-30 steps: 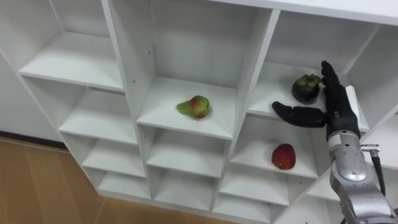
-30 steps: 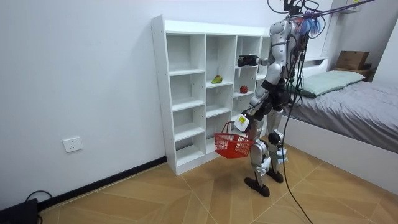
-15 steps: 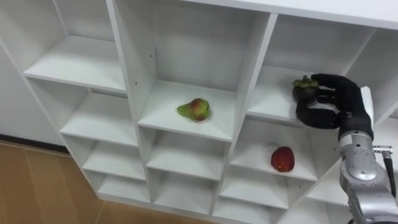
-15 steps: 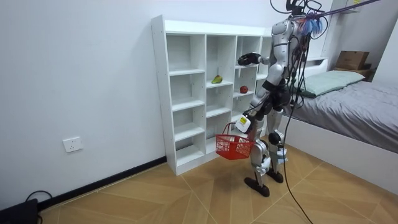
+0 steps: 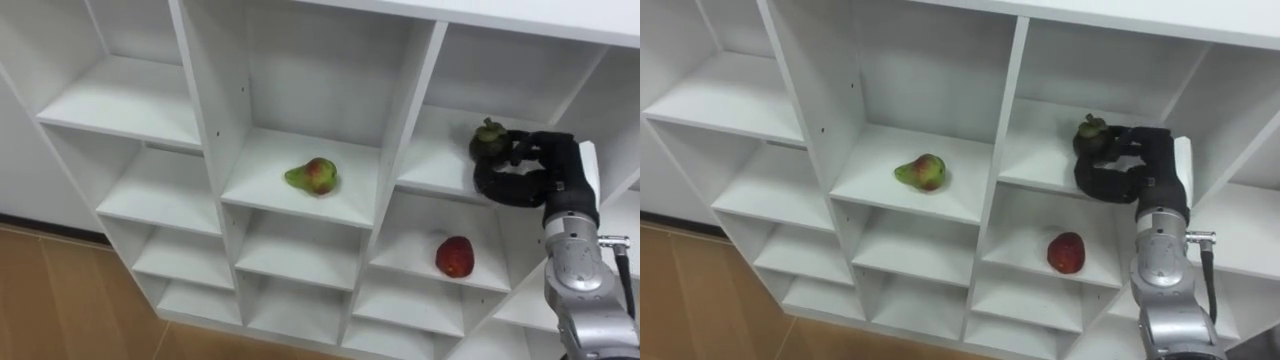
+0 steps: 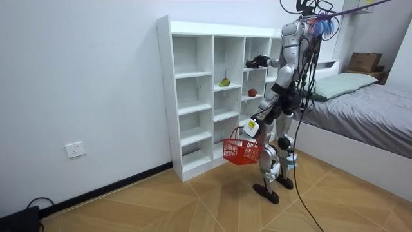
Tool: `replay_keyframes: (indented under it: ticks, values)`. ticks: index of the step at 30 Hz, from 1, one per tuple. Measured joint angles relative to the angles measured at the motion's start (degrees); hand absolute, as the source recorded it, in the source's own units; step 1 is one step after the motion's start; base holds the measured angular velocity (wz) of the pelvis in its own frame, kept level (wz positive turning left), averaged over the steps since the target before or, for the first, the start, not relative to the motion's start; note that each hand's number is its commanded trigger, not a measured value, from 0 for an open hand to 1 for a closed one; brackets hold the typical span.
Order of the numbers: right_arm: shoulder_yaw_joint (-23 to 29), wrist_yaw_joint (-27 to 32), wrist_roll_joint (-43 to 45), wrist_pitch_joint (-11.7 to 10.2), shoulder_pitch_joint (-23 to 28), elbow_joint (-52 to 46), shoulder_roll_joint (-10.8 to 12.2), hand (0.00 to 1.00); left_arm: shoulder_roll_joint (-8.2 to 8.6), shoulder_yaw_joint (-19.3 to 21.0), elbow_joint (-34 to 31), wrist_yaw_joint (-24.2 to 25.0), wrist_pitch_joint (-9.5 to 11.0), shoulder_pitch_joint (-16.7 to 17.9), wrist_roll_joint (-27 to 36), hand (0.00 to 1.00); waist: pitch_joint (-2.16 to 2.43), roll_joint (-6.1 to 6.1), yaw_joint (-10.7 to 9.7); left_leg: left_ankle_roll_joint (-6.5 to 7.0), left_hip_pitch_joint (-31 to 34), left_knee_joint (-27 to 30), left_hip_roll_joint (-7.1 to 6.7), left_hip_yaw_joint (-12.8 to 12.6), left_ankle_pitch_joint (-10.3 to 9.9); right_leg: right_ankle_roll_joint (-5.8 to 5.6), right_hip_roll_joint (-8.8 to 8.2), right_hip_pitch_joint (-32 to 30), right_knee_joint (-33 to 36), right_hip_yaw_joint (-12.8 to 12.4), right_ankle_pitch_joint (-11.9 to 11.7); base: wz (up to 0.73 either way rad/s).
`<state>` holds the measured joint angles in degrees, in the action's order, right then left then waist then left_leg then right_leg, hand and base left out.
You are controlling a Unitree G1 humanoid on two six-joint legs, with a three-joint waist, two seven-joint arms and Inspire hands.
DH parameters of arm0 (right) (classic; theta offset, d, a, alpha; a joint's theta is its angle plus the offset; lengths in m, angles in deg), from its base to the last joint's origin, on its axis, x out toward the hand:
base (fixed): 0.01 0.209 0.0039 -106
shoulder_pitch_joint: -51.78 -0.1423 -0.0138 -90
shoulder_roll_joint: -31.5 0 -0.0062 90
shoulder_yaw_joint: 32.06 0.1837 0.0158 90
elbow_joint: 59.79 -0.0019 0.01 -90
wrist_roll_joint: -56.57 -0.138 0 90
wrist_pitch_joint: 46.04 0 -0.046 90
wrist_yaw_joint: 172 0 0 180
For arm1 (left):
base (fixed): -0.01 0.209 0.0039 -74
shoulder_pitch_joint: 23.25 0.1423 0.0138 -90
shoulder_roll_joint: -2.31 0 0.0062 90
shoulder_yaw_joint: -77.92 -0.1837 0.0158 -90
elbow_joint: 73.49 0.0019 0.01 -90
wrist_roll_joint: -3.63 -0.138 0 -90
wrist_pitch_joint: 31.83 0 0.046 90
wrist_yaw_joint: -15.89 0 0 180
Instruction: Collect fruits from the closet
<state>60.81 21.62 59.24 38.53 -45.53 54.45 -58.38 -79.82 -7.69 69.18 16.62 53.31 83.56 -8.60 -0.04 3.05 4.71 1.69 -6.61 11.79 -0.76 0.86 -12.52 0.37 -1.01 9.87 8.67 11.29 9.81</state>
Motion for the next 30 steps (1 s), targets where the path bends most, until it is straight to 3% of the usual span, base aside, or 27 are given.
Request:
replay_keyframes:
  ticks: [10, 16, 22, 30]
  values:
    - [-0.1, -0.1, 1.8, 0.1, 0.0, -1.4, 0.0, 1.0, -0.01, 0.1, 0.0, 1.6, 0.1, -0.9, -2.0, 1.0, 0.26, -0.43, 0.2, 0.02, 0.4, -0.1, 0.0, -0.5, 0.0, 0.01, -0.03, -0.7, 0.1, -0.3, 0.0, -0.03]
    - [-1.2, -1.8, 5.5, 0.2, 0.8, -5.8, 0.1, 1.0, -0.01, 0.0, -0.3, 2.4, 0.7, -1.0, -2.0, 1.0, 0.49, -1.1, -1.1, 0.01, 0.5, -0.7, 0.01, -0.6, 0.1, 0.01, 0.01, -1.2, 0.0, -0.4, 0.0, -0.01]
    - [-2.1, -2.3, 6.4, 0.2, 2.7, -12.5, 0.1, 1.0, -0.05, -0.1, -0.4, 2.5, 1.8, -1.1, -1.9, 1.0, 0.43, -1.0, -1.4, -0.05, 0.2, -1.2, 0.1, -1.3, 0.2, 0.0, -0.02, -1.4, 0.0, -0.5, 0.0, -0.03]
    - [-2.1, -4.5, 8.7, 0.2, 9.0, -27.2, 0.1, 1.0, 0.35, 0.0, -0.4, 0.9, 2.9, -2.2, -1.9, 1.0, 0.37, -0.69, -2.1, 0.04, 0.0, -2.1, 0.12, -2.1, 0.2, -0.02, 0.09, -1.9, 0.0, -1.8, 0.0, -0.05]
